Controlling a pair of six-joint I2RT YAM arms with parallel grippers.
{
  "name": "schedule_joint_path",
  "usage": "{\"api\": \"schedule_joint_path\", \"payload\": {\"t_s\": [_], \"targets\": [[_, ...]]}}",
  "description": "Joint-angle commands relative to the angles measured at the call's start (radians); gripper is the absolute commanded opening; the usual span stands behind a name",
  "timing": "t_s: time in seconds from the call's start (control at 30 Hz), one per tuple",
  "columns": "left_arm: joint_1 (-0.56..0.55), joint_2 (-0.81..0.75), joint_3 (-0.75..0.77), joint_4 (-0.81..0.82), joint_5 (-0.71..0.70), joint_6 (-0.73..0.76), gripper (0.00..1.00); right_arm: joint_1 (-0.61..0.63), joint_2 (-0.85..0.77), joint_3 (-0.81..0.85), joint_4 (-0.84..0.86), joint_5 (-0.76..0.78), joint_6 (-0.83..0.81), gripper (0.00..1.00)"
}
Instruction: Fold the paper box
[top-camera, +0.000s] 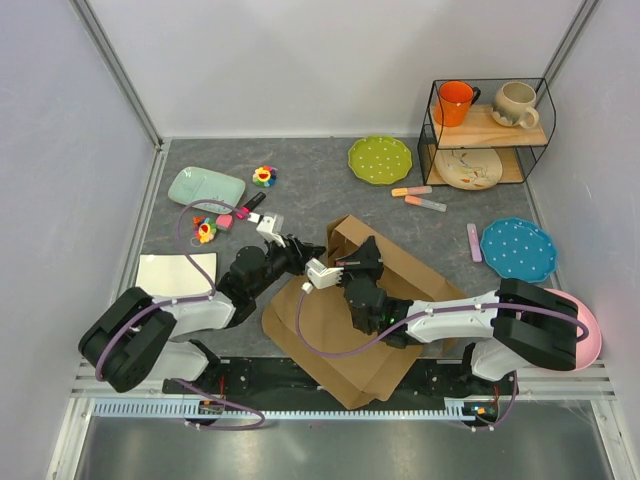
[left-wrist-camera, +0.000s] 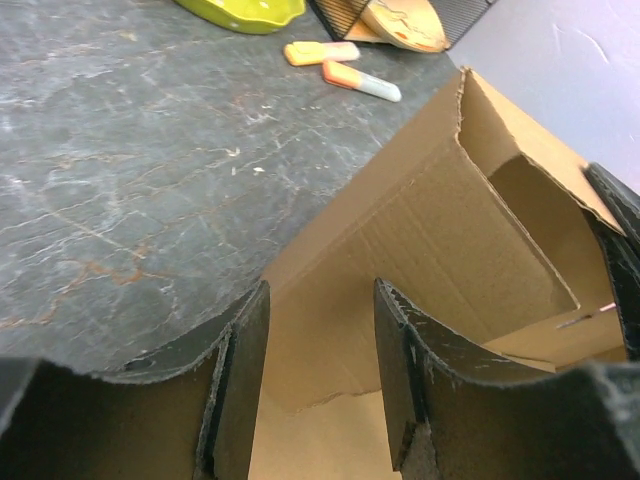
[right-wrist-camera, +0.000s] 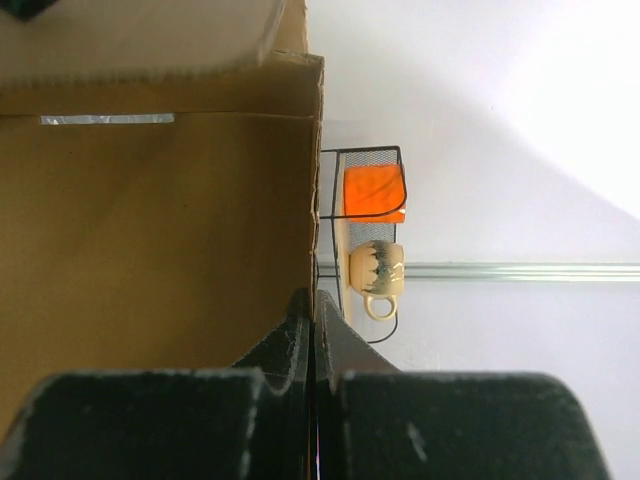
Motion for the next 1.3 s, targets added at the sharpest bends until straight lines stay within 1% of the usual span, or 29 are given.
{"api": "schedule_joint_path", "payload": {"t_s": [0.0,0.07,0.3,0.43,0.5,0.57,0.6,0.67,0.7,0.73,1.07,1.27], "targets": [[0.004,0.057,0.028,0.156,0.140,0.060,0.53,-0.004,-0.026,0.017,-0.022,0.003,0.039,0.00],[0.004,0.083,0.036,0.159,0.160,0.063,0.52,-0.004,-0.029,0.017,-0.028,0.003,0.056,0.00],[0.003,0.146,0.039,0.197,0.143,0.095,0.52,-0.007,-0.038,0.023,-0.067,-0.005,0.100,0.00],[0.003,0.225,0.053,0.307,0.139,0.105,0.55,-0.011,-0.041,0.037,-0.084,-0.005,0.120,0.00],[0.004,0.285,0.059,0.395,0.142,0.102,0.56,-0.011,-0.041,0.043,-0.099,-0.007,0.142,0.00],[0.003,0.319,0.073,0.476,0.159,0.088,0.59,-0.012,-0.049,0.052,-0.136,-0.008,0.178,0.00],[0.003,0.348,0.084,0.499,0.172,0.082,0.63,-0.012,-0.052,0.058,-0.177,-0.017,0.222,0.00],[0.003,0.373,0.094,0.544,0.182,0.079,0.67,-0.012,-0.066,0.061,-0.223,-0.028,0.255,0.00],[0.003,0.382,0.099,0.553,0.183,0.079,0.85,-0.012,-0.068,0.063,-0.235,-0.031,0.284,0.00],[0.003,0.397,0.108,0.562,0.185,0.080,0.87,-0.014,-0.069,0.063,-0.246,-0.034,0.293,0.00],[0.004,0.422,0.142,0.656,0.248,0.118,0.88,-0.024,-0.091,0.109,-0.398,-0.086,0.407,0.00],[0.015,0.417,0.120,0.740,0.320,0.108,0.88,-0.037,-0.107,0.121,-0.447,-0.100,0.450,0.00]]}}
